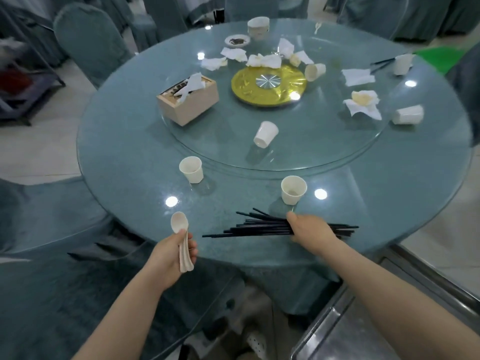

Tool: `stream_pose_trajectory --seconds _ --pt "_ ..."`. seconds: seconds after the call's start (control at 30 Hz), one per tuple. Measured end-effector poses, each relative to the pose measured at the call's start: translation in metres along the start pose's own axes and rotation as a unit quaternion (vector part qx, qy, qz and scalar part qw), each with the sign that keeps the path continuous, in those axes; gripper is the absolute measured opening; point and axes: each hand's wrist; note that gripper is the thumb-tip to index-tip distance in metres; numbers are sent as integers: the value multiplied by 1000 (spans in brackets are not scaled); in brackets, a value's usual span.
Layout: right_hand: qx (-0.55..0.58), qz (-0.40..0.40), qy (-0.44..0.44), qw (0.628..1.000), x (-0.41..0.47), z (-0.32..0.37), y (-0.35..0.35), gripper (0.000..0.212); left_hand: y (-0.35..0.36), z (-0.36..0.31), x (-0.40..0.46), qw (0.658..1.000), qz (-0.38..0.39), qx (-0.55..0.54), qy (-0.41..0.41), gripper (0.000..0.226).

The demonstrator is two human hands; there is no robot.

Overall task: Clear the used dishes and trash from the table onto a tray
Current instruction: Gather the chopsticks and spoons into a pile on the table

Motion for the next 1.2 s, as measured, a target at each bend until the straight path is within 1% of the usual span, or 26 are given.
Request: stream_pose_trajectory --seconds 0.13,0.2,0.27,0.33,0.37,0.4,0.43,0.47,0.53,0.57,0.63,0.67,0.77,0.9,1.07,1.2 --pt "145 -82 41 985 6 26 -25 25 -1 -7 -3 1000 0 -19 6 25" --pt "184 -128 46 973 8 35 -36 28 1 -11 -4 1000 12 -11 15 24" --pt "236 -178 55 954 10 41 -45 29 3 -17 -6 999 28 -14 27 23" --pt "322 -229 69 916 12 44 -52 28 6 -25 -8 998 39 -18 38 22" --pt "371 -254 76 890 13 44 -55 30 7 -28 -8 998 42 -16 45 22" --pt "416 -277 77 863 14 43 -58 28 8 -30 -8 998 45 -11 50 22" --pt "448 -293 72 841 15 42 -61 21 8 -32 -8 997 48 -7 53 21" --pt "466 -305 65 828 17 41 -63 15 8 -32 -7 997 49 -3 55 21" --pt "496 -318 67 805 19 41 -65 11 7 -31 -5 997 51 2 54 21" --pt "519 -327 72 786 20 43 -65 6 6 -29 -3 997 52 4 53 21" --pt "552 -349 88 752 20 47 -63 18 4 -26 -1 997 52 8 50 21" --pt "562 -354 96 742 20 47 -59 25 4 -24 0 997 54 11 48 21" --pt "571 -345 124 735 18 45 -42 29 2 -20 3 998 55 17 39 21" --pt "583 -337 149 724 14 40 -21 27 0 -15 7 998 51 25 29 21" --pt "568 -318 151 743 18 38 -8 21 -7 -14 9 998 45 23 30 22" --pt "530 -307 149 776 10 40 -10 20 -7 -17 4 998 60 10 31 22"
Point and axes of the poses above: each hand's wrist, its own x-axis towards the middle knuckle, its own y-axis out of the palm, z = x × y, and after that the axes turned 8 degrees about x, right-handed
